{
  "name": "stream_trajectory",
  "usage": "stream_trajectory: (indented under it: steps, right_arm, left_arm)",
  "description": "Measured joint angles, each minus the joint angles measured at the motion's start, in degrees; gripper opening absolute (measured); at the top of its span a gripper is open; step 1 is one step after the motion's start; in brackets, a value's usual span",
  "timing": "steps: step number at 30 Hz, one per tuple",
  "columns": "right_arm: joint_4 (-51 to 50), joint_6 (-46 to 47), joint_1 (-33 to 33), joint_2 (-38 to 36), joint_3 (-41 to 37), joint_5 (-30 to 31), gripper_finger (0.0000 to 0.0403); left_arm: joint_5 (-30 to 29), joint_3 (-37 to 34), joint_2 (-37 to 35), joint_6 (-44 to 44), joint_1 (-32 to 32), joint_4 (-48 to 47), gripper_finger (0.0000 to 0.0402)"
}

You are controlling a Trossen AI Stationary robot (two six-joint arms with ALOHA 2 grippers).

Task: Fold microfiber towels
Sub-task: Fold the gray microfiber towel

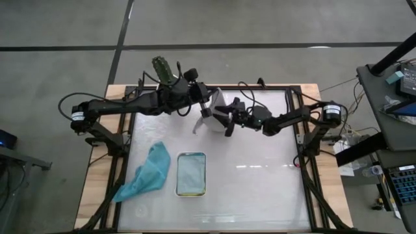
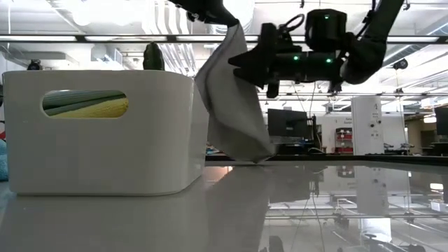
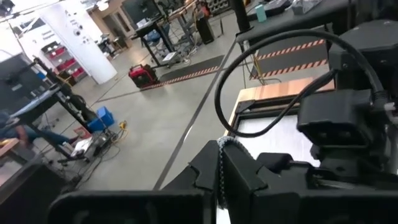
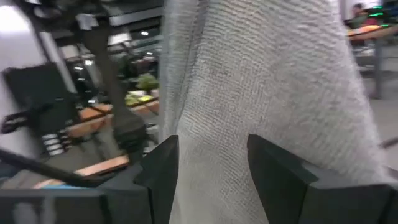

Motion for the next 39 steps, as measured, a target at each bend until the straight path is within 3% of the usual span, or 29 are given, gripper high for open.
stream_trajectory:
  steps: [4, 10, 13, 17, 26, 34, 39]
  right_arm:
    - [-3.7, -0.26, 0.07, 0.05, 2.0, 1.79, 0.018]
    - [-21.22, -12.4, -0.1, -4.34, 4.49, 18.29, 0.0167]
    - [-20.99, -20.05, -0.42, -6.95, 4.89, 21.76, 0.0153]
    - [-25.39, -24.61, -0.45, -13.18, 6.07, 16.24, 0.0136]
    - [-64.86, -15.47, -0.31, -26.08, 11.31, -2.16, 0.0091]
    - [-68.86, -15.46, -1.17, -24.44, 9.36, 0.97, 0.0051]
    - [-68.75, -11.72, -0.55, -21.08, 9.11, -2.57, 0.0057]
  left_arm:
    - [-2.76, -0.09, 0.01, -0.08, -0.16, -1.84, 0.0]
    - [-4.08, -0.19, -0.47, -1.59, -1.19, -7.71, 0.0]
    - [-2.46, -0.2, -0.91, -3.08, -1.87, -11.14, 0.0]
    - [1.6, -0.35, -0.93, -5.92, -2.72, -17.74, 0.0]
    - [9.71, -1.04, -0.79, -8.94, -3.9, -21.33, 0.0]
    - [9.6, -5.09, 4.62, -13.53, -0.19, -13.98, 0.0]
    - [8.27, -4.96, 8.25, -15.37, 2.12, -13.3, 0.0]
